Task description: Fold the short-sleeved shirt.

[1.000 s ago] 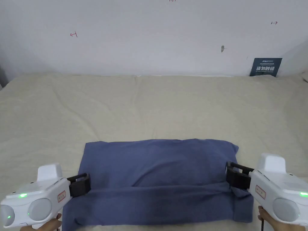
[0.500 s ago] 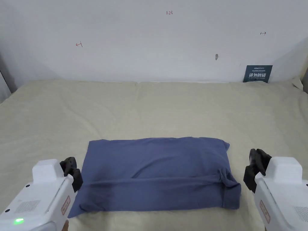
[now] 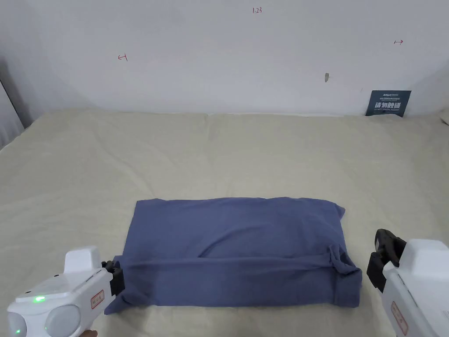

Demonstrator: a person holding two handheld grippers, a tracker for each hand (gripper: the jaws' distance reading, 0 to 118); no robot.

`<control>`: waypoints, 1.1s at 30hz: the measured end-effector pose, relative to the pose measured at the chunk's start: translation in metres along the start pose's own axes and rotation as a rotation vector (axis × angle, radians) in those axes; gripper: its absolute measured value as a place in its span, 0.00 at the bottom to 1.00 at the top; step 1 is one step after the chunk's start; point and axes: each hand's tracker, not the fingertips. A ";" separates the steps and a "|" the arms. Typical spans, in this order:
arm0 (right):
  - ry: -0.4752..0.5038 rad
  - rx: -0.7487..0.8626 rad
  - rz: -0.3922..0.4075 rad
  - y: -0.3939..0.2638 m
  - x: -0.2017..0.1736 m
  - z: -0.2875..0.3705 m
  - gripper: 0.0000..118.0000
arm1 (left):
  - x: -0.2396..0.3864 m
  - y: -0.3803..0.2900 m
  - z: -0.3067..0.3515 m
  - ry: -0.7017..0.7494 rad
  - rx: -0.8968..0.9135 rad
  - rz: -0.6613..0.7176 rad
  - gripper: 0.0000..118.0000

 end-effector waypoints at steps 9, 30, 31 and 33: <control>-0.008 -0.092 -0.009 -0.019 -0.001 -0.031 0.01 | -0.030 -0.017 -0.072 0.104 -0.231 0.088 0.89; 0.036 -0.589 -0.104 -0.100 0.016 -0.136 0.93 | -0.027 -0.019 -0.077 0.061 -0.199 0.064 0.05; 0.030 -0.618 -0.088 -0.105 0.014 -0.142 0.92 | -0.027 -0.018 -0.075 0.059 -0.193 0.062 0.05; 0.011 -0.670 -0.061 -0.115 0.011 -0.158 0.84 | -0.025 -0.016 -0.073 0.053 -0.183 0.057 0.05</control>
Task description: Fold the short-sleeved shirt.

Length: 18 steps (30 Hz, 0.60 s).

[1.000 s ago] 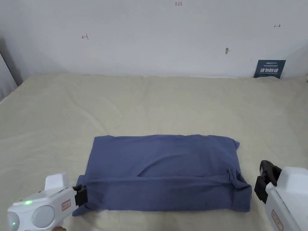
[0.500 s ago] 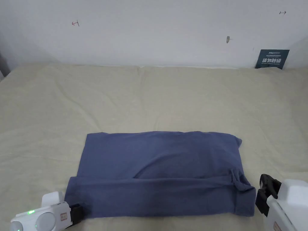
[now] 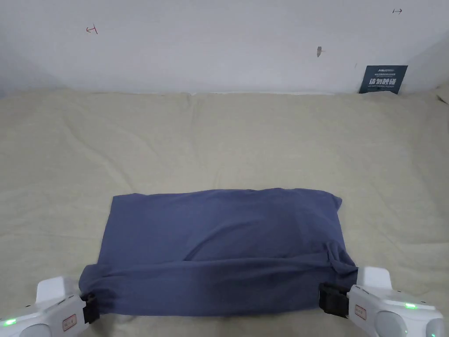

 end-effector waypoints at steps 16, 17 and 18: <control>0.119 0.043 -0.086 -0.027 0.015 0.062 0.15 | -0.024 -0.014 0.026 -0.025 -0.001 0.070 0.05; 0.132 0.037 -0.103 -0.033 0.018 0.068 0.15 | -0.027 -0.018 0.031 -0.024 -0.006 0.068 0.05; 0.144 0.018 -0.124 -0.041 0.021 0.074 0.15 | -0.031 -0.022 0.036 -0.026 -0.015 0.067 0.05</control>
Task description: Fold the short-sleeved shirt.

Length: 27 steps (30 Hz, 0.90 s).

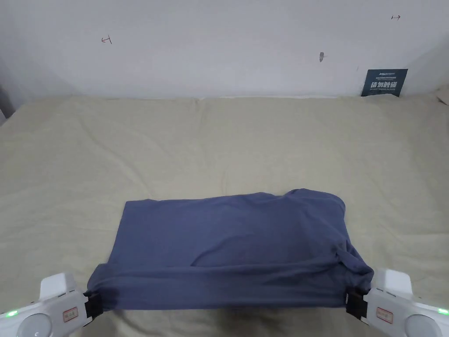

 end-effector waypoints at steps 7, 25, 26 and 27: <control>0.016 -0.086 -0.094 -0.059 0.002 0.024 0.15 | -0.019 -0.043 0.011 0.016 -0.095 -0.006 0.05; -0.072 0.309 0.171 -0.006 -0.047 0.117 0.84 | 0.041 -0.017 0.078 0.017 0.151 -0.124 0.94; -0.076 0.369 0.193 0.001 -0.051 0.127 0.84 | 0.049 -0.010 0.092 -0.003 0.224 -0.133 0.94; -0.078 0.425 0.210 0.006 -0.056 0.136 0.84 | 0.057 -0.002 0.102 -0.011 0.289 -0.145 0.94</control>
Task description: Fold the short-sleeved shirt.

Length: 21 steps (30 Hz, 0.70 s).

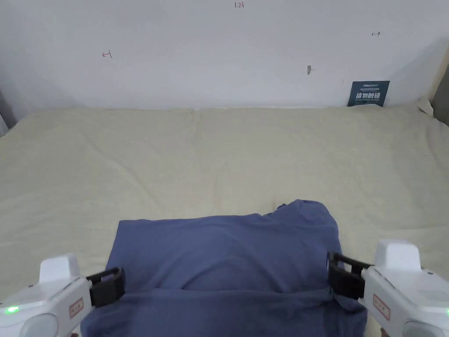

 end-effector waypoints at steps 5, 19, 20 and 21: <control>-0.029 0.195 0.043 0.020 -0.004 0.009 0.79 | 0.031 0.035 0.031 0.004 0.231 -0.026 0.93; -0.050 0.220 0.044 0.023 -0.023 0.000 0.01 | 0.046 0.033 0.006 -0.031 0.273 -0.038 0.01; -0.048 0.216 0.042 0.023 -0.023 -0.003 0.01 | 0.043 0.037 0.000 -0.026 0.257 -0.039 0.01; -0.046 0.211 0.038 0.023 -0.023 -0.007 0.01 | 0.040 0.040 -0.008 -0.026 0.228 -0.032 0.01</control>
